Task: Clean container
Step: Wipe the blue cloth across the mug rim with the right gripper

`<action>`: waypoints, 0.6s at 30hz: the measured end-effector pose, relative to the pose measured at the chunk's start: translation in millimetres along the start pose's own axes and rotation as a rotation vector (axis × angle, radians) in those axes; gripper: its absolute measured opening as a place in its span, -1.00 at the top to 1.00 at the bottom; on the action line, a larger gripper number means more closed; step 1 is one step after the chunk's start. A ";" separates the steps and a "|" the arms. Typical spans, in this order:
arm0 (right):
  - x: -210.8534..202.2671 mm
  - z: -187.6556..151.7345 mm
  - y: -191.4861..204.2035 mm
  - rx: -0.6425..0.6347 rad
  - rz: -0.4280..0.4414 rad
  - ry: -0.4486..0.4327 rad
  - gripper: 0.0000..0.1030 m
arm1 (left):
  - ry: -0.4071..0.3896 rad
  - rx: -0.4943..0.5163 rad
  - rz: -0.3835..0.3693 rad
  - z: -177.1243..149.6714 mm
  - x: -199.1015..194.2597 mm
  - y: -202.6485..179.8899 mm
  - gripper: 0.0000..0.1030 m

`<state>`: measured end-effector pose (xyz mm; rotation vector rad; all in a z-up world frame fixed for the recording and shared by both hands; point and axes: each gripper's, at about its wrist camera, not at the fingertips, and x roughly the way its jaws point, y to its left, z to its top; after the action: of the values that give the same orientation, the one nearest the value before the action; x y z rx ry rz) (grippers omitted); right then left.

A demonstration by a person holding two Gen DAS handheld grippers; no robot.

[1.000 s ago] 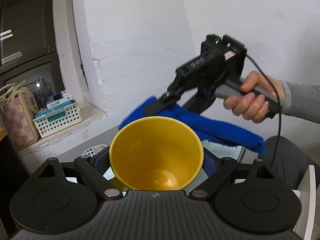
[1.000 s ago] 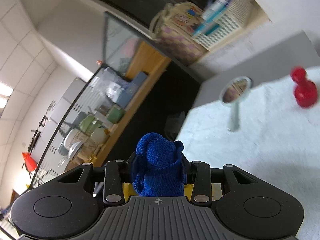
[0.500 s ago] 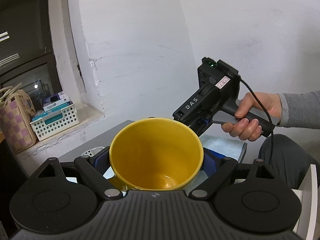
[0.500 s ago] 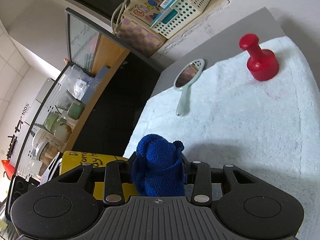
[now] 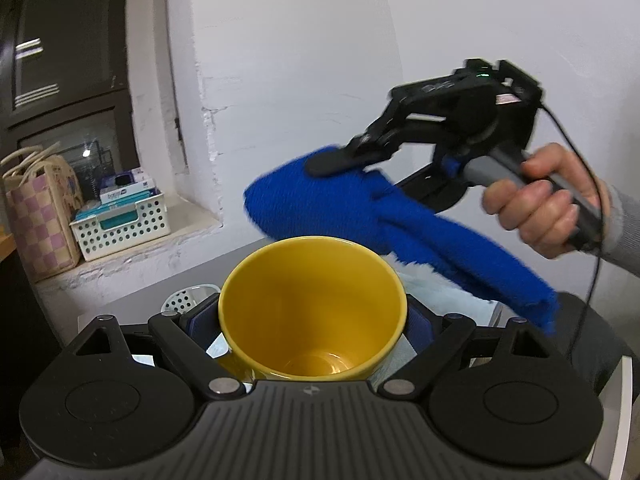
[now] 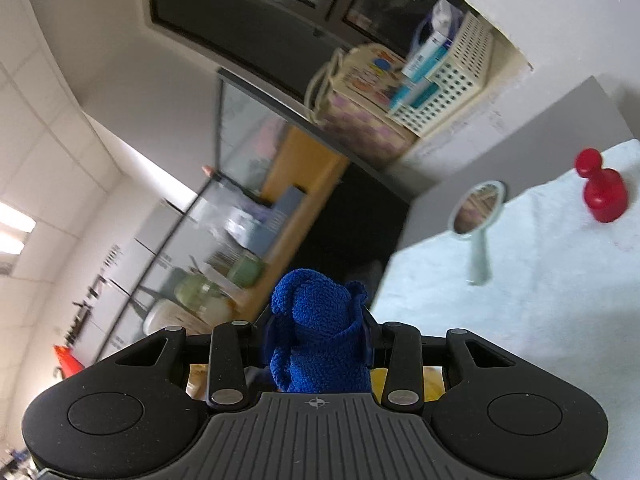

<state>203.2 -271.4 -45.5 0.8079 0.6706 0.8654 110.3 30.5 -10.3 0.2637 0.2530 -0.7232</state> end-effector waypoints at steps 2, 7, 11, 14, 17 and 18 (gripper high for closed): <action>1.6 -5.1 -4.1 0.012 -0.017 -0.007 0.18 | -0.008 -0.014 0.007 -1.4 -1.4 0.4 -0.82; 5.6 -18.0 -14.4 0.041 -0.059 -0.023 0.18 | -0.020 -0.055 0.024 -6.6 -8.7 2.3 -0.82; 8.9 -28.3 -22.7 0.065 -0.093 -0.036 0.18 | -0.026 -0.094 0.032 -11.4 -14.6 5.5 -0.82; 11.3 -36.0 -28.8 0.082 -0.118 -0.046 0.19 | -0.026 -0.109 0.038 -12.5 -16.8 6.1 -0.82; 10.2 -39.3 -30.5 0.069 -0.156 -0.050 0.18 | -0.027 -0.103 0.047 -11.3 -15.2 3.5 -0.82; 8.2 -38.3 -29.0 0.050 -0.174 -0.049 0.18 | -0.026 -0.099 0.051 -10.2 -13.5 1.8 -0.82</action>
<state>188.5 -263.3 -91.3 0.8007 0.7104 0.6721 100.4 43.5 -15.3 0.1661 0.2562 -0.6615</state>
